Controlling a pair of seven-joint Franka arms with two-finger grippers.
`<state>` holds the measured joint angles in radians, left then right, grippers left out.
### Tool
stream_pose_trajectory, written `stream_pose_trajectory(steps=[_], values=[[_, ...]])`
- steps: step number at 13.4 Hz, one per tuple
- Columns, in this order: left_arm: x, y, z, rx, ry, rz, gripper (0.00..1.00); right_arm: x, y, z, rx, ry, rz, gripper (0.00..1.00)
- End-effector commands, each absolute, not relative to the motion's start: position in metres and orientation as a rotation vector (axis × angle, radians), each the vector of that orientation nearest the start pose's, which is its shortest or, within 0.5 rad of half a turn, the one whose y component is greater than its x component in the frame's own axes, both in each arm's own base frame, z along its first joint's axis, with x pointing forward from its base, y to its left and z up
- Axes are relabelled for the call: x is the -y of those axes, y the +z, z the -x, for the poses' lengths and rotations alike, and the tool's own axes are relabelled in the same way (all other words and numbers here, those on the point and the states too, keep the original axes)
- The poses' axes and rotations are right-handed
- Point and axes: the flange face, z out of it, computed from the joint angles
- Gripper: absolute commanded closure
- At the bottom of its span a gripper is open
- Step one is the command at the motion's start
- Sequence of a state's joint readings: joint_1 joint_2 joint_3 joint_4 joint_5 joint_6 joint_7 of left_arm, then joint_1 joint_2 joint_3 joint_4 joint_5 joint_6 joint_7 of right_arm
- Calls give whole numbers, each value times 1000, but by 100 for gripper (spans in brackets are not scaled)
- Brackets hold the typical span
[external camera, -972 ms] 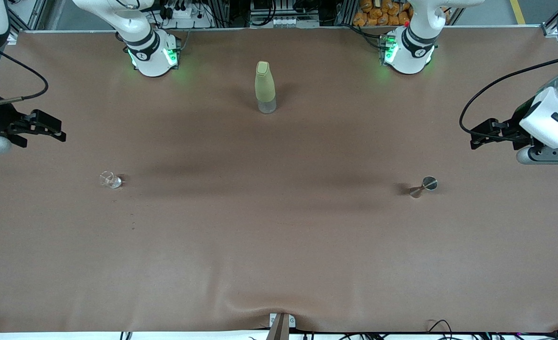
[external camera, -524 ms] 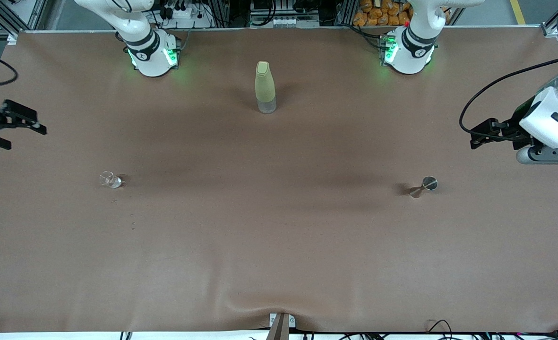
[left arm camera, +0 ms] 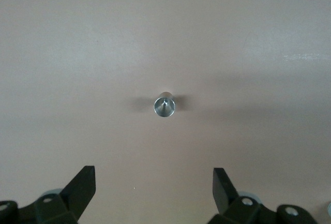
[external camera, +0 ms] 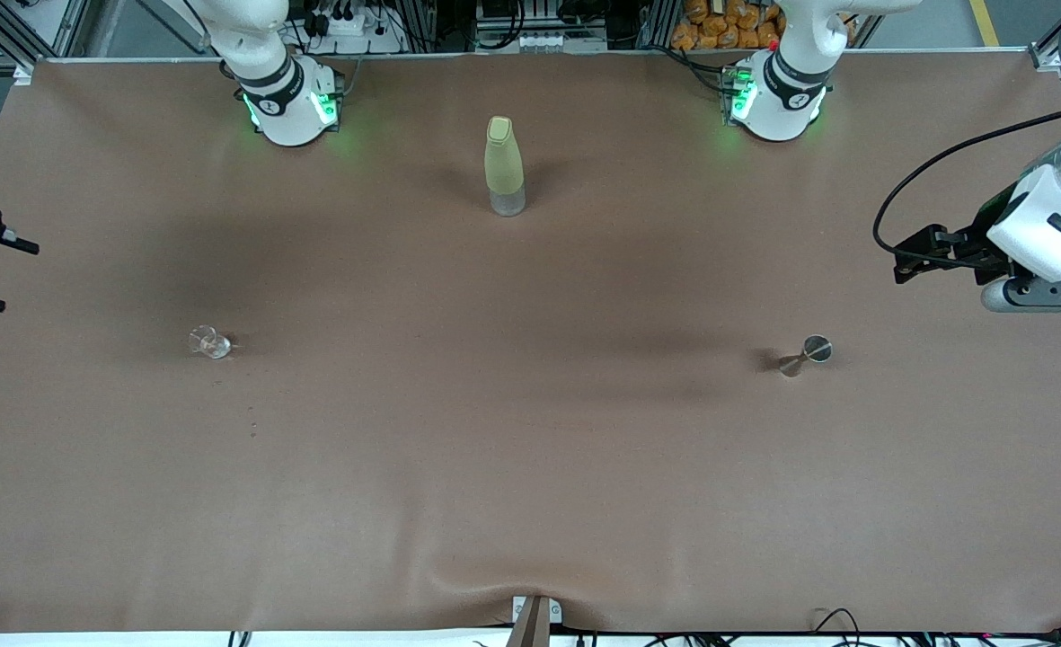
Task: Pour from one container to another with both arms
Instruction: 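Lower the right gripper around the glass beaker and close it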
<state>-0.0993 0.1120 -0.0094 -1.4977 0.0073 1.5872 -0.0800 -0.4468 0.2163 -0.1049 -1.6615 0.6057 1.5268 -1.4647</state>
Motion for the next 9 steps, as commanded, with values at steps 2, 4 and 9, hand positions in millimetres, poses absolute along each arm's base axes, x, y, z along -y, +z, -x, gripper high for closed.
stream_pose_trajectory(steps=[2, 4, 9], values=[[64, 604, -583, -26, 37, 3148, 0, 282, 403, -546, 1220, -620, 2040, 0], [64, 604, -583, -26, 37, 3148, 0, 294, 360, -547, 1228, -716, 1954, 0], [63, 604, -583, -24, 37, 3148, 0, 294, 246, -545, 1249, -940, 1695, 0]])
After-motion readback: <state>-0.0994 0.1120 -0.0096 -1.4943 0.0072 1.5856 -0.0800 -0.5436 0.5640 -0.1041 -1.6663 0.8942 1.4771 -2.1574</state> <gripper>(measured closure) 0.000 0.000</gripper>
